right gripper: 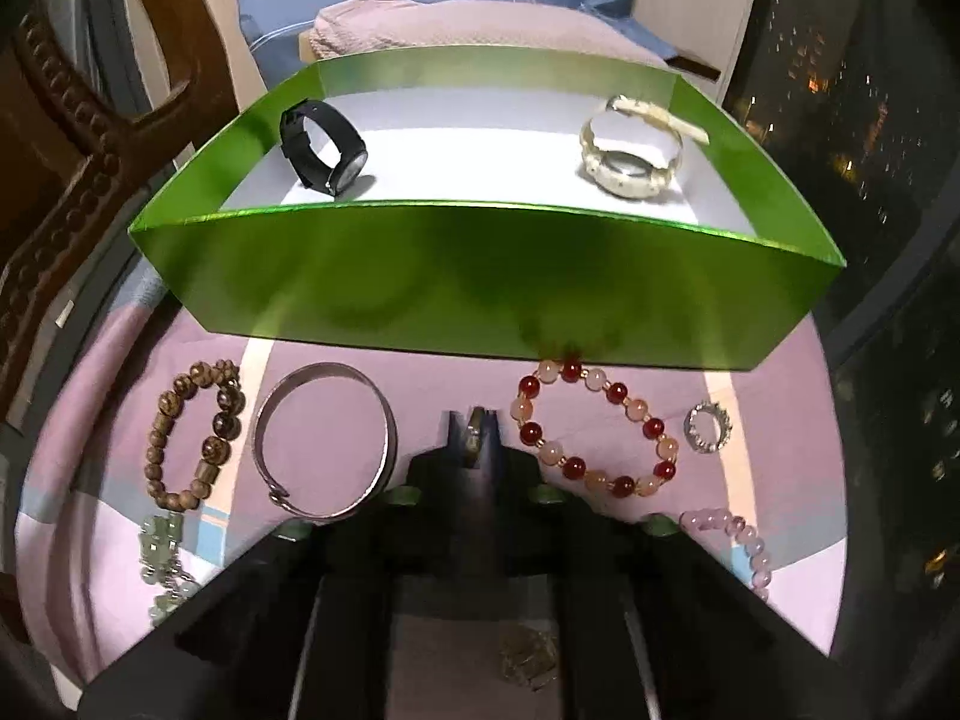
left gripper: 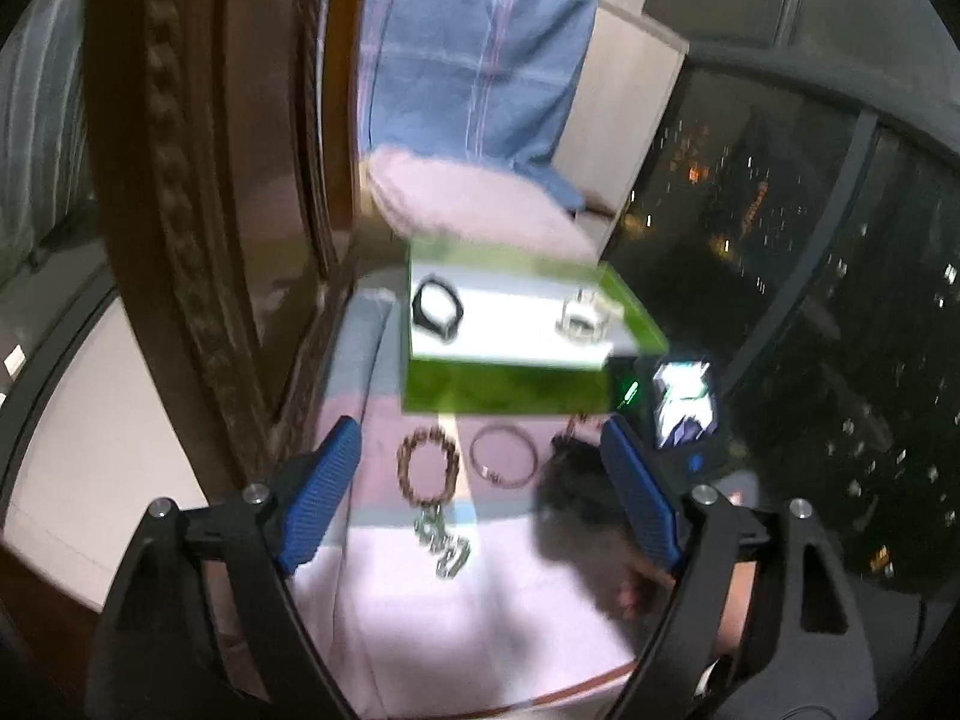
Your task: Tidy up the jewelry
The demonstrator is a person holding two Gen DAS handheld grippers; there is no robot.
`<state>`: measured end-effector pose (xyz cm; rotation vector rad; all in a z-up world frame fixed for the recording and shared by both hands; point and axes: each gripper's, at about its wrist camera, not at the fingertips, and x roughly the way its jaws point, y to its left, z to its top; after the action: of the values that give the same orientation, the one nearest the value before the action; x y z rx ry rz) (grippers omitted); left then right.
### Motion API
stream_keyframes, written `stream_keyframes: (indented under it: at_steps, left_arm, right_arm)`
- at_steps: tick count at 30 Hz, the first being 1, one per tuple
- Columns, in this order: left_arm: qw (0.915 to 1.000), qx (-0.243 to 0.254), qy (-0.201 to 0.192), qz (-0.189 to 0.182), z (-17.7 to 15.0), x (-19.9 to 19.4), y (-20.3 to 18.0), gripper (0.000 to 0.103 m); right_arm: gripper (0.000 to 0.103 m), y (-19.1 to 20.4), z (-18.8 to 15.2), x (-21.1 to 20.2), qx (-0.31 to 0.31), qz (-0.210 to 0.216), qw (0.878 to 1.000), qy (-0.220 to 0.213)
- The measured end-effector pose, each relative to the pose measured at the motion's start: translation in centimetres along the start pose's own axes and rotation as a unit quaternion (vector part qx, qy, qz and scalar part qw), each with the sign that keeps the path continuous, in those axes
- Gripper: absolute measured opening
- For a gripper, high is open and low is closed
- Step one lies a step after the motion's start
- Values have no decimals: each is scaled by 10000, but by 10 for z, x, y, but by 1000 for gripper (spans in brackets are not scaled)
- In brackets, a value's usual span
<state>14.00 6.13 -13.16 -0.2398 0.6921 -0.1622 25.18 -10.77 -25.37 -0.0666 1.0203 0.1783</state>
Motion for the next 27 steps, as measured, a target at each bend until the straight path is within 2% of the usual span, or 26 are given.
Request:
stream_keyframes:
  at_steps: [3, 6, 8, 12, 14, 18, 20, 21, 22, 24, 26, 27]
  left_arm:
    - [9979, 239, 571, 183, -12, 24, -5, 81]
    - [9934, 416, 1029, 303, -26, 49, -11, 73]
    - [9889, 491, 1346, 401, -36, 66, -12, 58]
    - [9802, 442, 1827, 614, -54, 101, -6, 41]
    - [9739, 315, 2120, 742, -62, 118, -1, 23]
    - [9761, 224, 1974, 886, -60, 118, -1, 17]
    - [9801, 38, 1812, 814, -56, 109, 3, 5]
    - [9845, -20, 1591, 739, -50, 97, 2, 5]
    - [9913, -78, 1227, 464, -40, 78, -3, 5]
    - [9974, -28, 714, 119, -26, 45, -13, 0]
    - [9998, 100, 93, -169, -11, -3, -29, 0]
    - [9996, 113, -48, -235, -9, -16, -33, 0]
  right_arm:
    - [6, -9, -2, -19, 132, 209, 9995, -214]
    - [6, -29, -10, -57, 389, 614, 9957, -567]
    - [6, -46, -18, -79, 574, 867, 9917, -751]
    - [6, -70, -37, -129, 604, 1140, 9844, -1194]
    - [6, -77, -46, -148, 578, 1192, 9819, -1353]
    - [6, -85, -61, -181, 498, 1163, 9794, -1574]
    - [6, -87, -67, -196, 426, 1131, 9788, -1652]
    - [6, -88, -69, -202, 368, 1077, 9790, -1690]
    - [6, -88, -71, -208, 312, 1006, 9794, -1725]
    - [6, -88, -75, -221, 219, 897, 9779, -1874]
    - [6, -89, -77, -233, 153, 826, 9766, -1978]
    - [6, -90, -77, -236, 124, 807, 9761, -2012]
